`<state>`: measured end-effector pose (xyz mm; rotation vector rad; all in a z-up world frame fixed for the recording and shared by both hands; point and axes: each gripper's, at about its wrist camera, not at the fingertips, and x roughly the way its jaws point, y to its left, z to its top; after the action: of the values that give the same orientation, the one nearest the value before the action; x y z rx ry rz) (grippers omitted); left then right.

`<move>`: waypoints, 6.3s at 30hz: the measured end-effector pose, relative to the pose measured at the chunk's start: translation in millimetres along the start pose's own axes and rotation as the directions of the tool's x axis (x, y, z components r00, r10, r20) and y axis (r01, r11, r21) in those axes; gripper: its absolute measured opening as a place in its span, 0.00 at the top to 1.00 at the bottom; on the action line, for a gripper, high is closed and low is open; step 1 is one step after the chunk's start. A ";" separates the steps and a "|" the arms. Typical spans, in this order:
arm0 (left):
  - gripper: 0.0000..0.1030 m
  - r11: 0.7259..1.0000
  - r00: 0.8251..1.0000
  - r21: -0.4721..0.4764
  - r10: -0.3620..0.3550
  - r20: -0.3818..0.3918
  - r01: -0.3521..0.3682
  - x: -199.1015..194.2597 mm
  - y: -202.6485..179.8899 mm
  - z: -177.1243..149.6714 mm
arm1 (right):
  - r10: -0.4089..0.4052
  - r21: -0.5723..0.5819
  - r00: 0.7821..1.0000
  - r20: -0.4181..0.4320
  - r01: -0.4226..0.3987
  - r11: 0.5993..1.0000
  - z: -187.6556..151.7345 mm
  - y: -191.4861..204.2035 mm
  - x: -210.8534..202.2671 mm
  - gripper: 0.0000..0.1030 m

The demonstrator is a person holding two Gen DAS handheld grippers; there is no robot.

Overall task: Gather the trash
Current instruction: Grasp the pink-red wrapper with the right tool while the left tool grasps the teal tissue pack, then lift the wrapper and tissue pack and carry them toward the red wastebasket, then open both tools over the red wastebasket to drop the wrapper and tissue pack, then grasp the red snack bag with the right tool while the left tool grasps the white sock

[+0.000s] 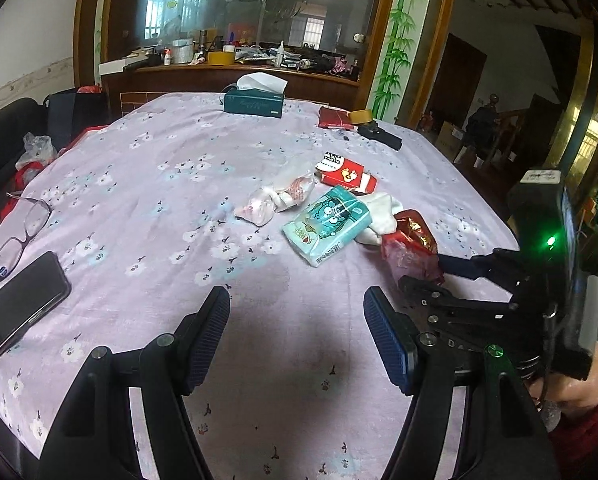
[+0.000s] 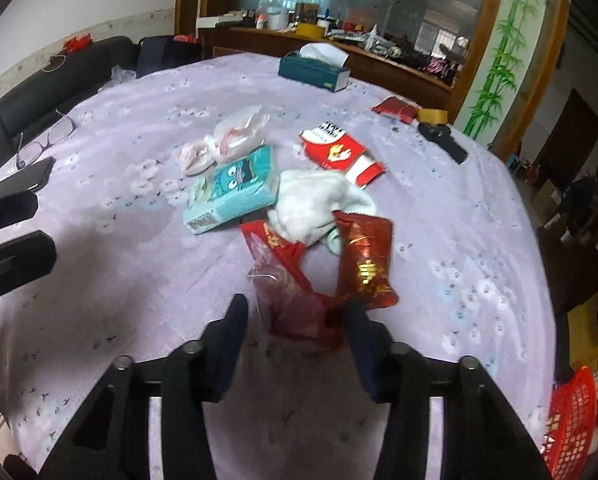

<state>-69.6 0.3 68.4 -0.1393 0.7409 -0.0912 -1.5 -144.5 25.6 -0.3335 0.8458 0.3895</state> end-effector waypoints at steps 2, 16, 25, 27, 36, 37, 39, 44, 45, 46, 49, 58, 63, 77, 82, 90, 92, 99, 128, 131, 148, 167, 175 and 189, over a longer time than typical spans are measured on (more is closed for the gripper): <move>0.34 1.000 1.000 0.002 0.002 -0.008 -0.002 4.0 -0.6 1.3 | -0.023 -0.016 1.000 0.012 0.023 1.000 -1.4 0.4 3.9 0.62; 0.29 0.983 0.996 0.182 0.004 -0.089 0.012 63.4 -42.4 37.3 | 0.150 0.182 0.942 0.301 -0.211 0.960 -3.7 -65.1 -44.1 0.68; 0.29 0.946 0.985 0.318 0.104 -0.135 -0.056 123.4 -52.5 50.3 | 0.144 0.273 0.928 0.344 -0.245 0.930 -10.7 -91.4 -46.4 0.67; 0.29 0.944 0.984 0.324 0.111 -0.140 -0.061 132.8 -53.6 50.2 | 0.143 0.280 0.928 0.343 -0.246 0.928 -11.6 -93.5 -46.0 0.67; 0.75 0.974 0.983 0.213 0.115 -0.140 -0.084 144.0 -34.3 58.2 | 0.139 0.271 0.929 0.342 -0.240 0.932 -13.9 -89.8 -46.4 0.67; 0.78 0.979 0.985 0.190 0.103 -0.139 -0.075 140.7 -31.3 59.1 | 0.137 0.269 0.930 0.342 -0.236 0.934 -14.1 -89.1 -46.8 0.67; 0.83 0.986 0.988 0.153 0.081 -0.130 -0.061 131.7 -26.9 59.2 | 0.134 0.258 0.930 0.342 -0.230 0.938 -14.5 -87.3 -46.6 0.67; 0.85 0.995 0.996 0.098 0.039 -0.080 -0.031 99.6 -27.4 47.1 | 0.114 0.238 0.933 0.342 -0.203 0.950 -14.9 -81.5 -47.1 0.67; 0.85 0.996 0.997 0.090 0.031 -0.069 -0.025 93.4 -28.7 43.6 | 0.112 0.237 0.933 0.341 -0.201 0.950 -14.8 -81.5 -46.7 0.67; 0.85 0.997 0.998 0.082 0.020 -0.061 -0.015 87.2 -29.9 40.4 | 0.112 0.239 0.934 0.340 -0.201 0.950 -15.2 -81.1 -47.0 0.67; 0.85 0.998 0.999 0.055 -0.014 -0.035 0.016 71.5 -34.1 30.5 | 0.110 0.239 0.936 0.335 -0.198 0.951 -15.4 -81.6 -45.3 0.67; 0.85 0.998 1.000 0.063 -0.007 0.010 0.007 51.7 -48.6 14.3 | 0.096 0.226 0.943 0.319 -0.174 0.958 -15.0 -78.6 -40.7 0.67; 0.85 0.998 0.999 0.053 0.040 0.037 -0.042 49.0 -50.3 9.0 | 0.093 0.225 0.944 0.316 -0.170 0.959 -14.6 -78.3 -40.0 0.67; 0.85 0.991 0.994 0.094 0.091 0.056 -0.096 51.9 -58.0 7.3 | 0.067 0.228 0.950 0.304 -0.141 0.963 -13.5 -78.6 -37.0 0.67; 0.85 0.991 0.994 0.094 0.090 0.063 -0.096 48.9 -57.7 8.8 | 0.053 0.243 0.951 0.304 -0.131 0.961 -13.3 -81.7 -36.8 0.67; 0.85 0.994 0.996 0.087 0.054 0.067 -0.060 34.5 -57.9 13.4 | 0.071 0.332 0.959 0.273 -0.164 0.929 -14.7 -98.8 -36.8 0.67; 0.85 0.995 0.996 0.087 0.046 0.070 -0.052 30.5 -58.0 14.4 | 0.077 0.343 0.957 0.279 -0.175 0.923 -16.7 -100.0 -43.4 0.67; 0.85 0.996 0.997 0.088 0.006 0.083 -0.014 15.7 -65.1 12.7 | 0.067 0.365 0.949 0.309 -0.184 0.913 -36.7 -103.2 -85.1 0.67; 0.85 0.975 0.990 0.178 -0.138 0.030 0.131 4.0 -127.8 -2.4 | 0.097 0.516 0.945 0.314 -0.255 0.817 -107.6 -121.9 -128.7 0.67; 0.85 0.963 0.985 0.210 -0.173 0.007 0.168 5.1 -148.5 -1.6 | 0.066 0.542 0.943 0.327 -0.245 0.804 -119.0 -136.1 -141.5 0.67; 0.84 0.783 0.838 0.299 -0.495 -0.230 0.545 33.6 -345.6 3.4 | -0.283 0.788 0.914 0.292 -0.062 0.612 -212.1 -283.6 -229.5 0.65; 0.43 0.773 0.825 0.290 -0.515 -0.232 0.564 62.5 -395.1 11.1 | -0.285 0.865 0.925 0.251 -0.081 0.496 -247.9 -338.0 -213.1 0.46; 0.40 0.831 0.881 0.293 -0.435 -0.187 0.473 45.4 -327.6 4.5 | -0.256 0.815 0.918 0.302 -0.110 0.569 -219.8 -301.6 -223.7 0.43; 0.39 0.947 0.955 0.137 -0.277 -0.111 0.290 29.8 -155.1 4.7 | -0.038 0.673 0.961 0.273 -0.163 0.721 -128.4 -218.9 -160.3 0.41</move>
<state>-49.7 -156.3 76.6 -0.0960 0.7976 -0.4308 -81.4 -424.5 98.6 0.4517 0.6761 0.1488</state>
